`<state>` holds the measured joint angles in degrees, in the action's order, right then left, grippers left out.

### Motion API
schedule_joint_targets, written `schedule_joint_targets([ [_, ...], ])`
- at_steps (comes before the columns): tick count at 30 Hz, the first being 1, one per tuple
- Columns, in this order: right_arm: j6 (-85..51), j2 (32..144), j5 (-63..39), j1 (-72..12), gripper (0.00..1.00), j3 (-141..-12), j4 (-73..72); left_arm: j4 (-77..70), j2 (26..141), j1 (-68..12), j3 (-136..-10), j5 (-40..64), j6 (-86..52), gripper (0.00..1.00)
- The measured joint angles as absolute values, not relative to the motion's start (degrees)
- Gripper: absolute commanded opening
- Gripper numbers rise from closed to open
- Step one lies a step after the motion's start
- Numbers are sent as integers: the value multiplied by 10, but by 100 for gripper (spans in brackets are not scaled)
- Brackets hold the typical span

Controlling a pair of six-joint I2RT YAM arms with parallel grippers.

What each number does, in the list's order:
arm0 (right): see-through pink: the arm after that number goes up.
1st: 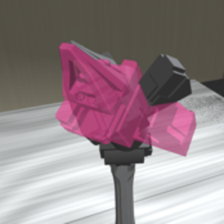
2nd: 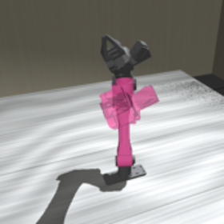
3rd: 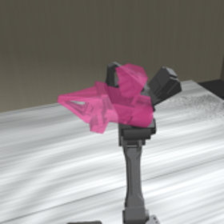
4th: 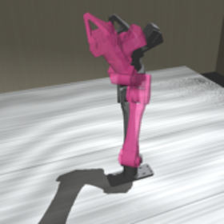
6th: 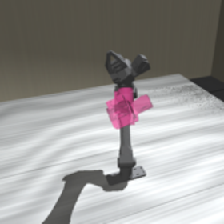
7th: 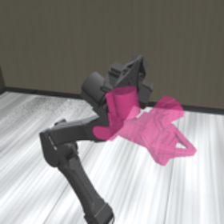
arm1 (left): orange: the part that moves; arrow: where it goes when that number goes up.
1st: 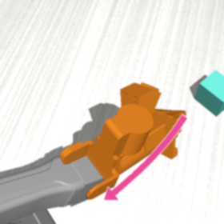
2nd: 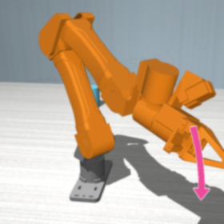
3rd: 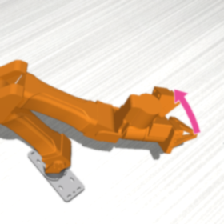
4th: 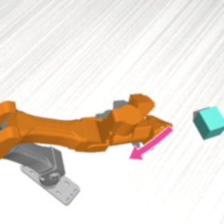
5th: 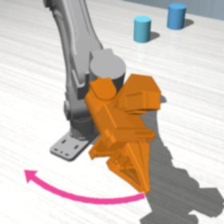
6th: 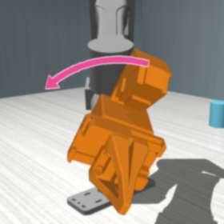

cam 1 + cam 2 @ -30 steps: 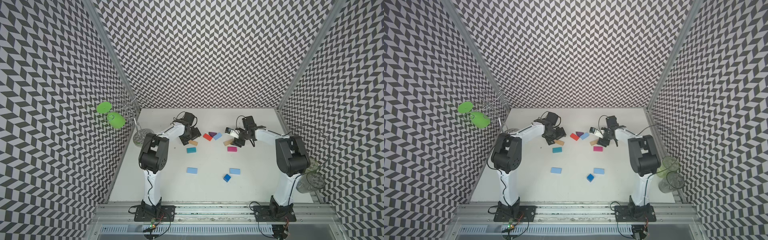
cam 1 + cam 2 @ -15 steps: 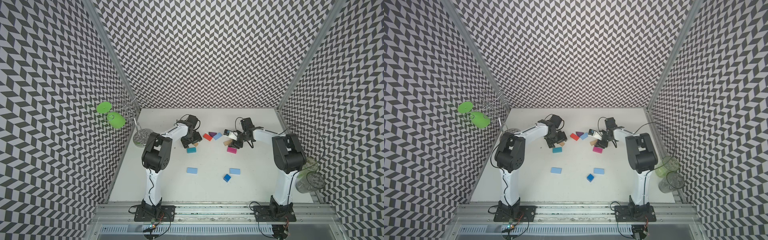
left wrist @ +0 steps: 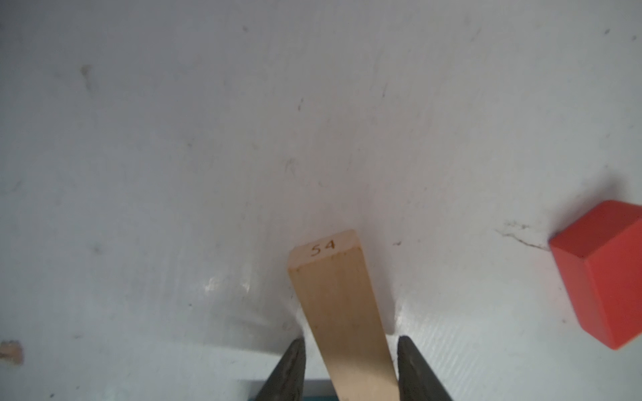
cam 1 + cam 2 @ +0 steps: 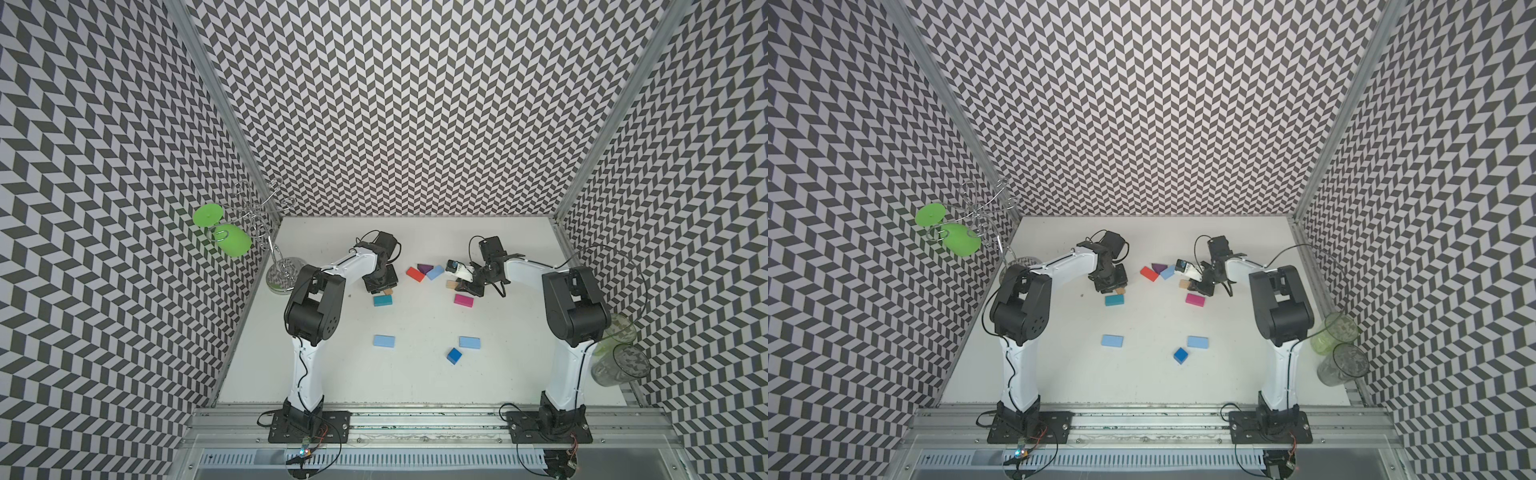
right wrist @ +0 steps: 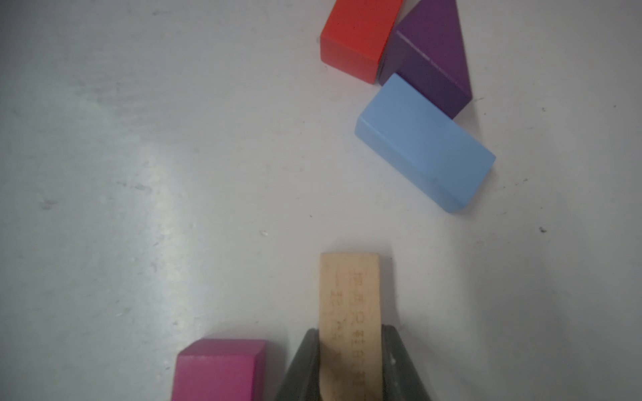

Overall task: Assemble a heart with building blocks
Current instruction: Pick up the building block from the center of the board, then assemble the building block at the center of the board.

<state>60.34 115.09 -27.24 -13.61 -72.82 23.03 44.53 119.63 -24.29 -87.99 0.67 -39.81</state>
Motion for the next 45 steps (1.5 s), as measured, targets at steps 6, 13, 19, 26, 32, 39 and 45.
schedule_joint_targets([
  [6, 559, 1137, -235, -146, 0, -714, 218, 410, 1175, -244, -841, 1, -330, 44],
  [13, 496, 1082, -187, -153, 0, -689, 218, 392, 1162, -248, -819, -7, -236, 43],
  [19, 436, 1032, -166, -154, 0, -682, 187, 391, 1161, -249, -817, -25, -176, 36],
  [26, 388, 1023, -167, -164, 0, -663, 171, 399, 1162, -248, -819, -37, -140, 32],
  [32, 378, 1025, -161, -177, 0, -656, 172, 409, 1162, -249, -822, -40, -105, 33],
  [39, 355, 1071, -147, -184, 0, -703, 182, 405, 1157, -257, -823, -36, -47, 32],
  [45, 340, 1083, -143, -190, 0, -702, 187, 403, 1157, -284, -825, -37, -12, 32],
])
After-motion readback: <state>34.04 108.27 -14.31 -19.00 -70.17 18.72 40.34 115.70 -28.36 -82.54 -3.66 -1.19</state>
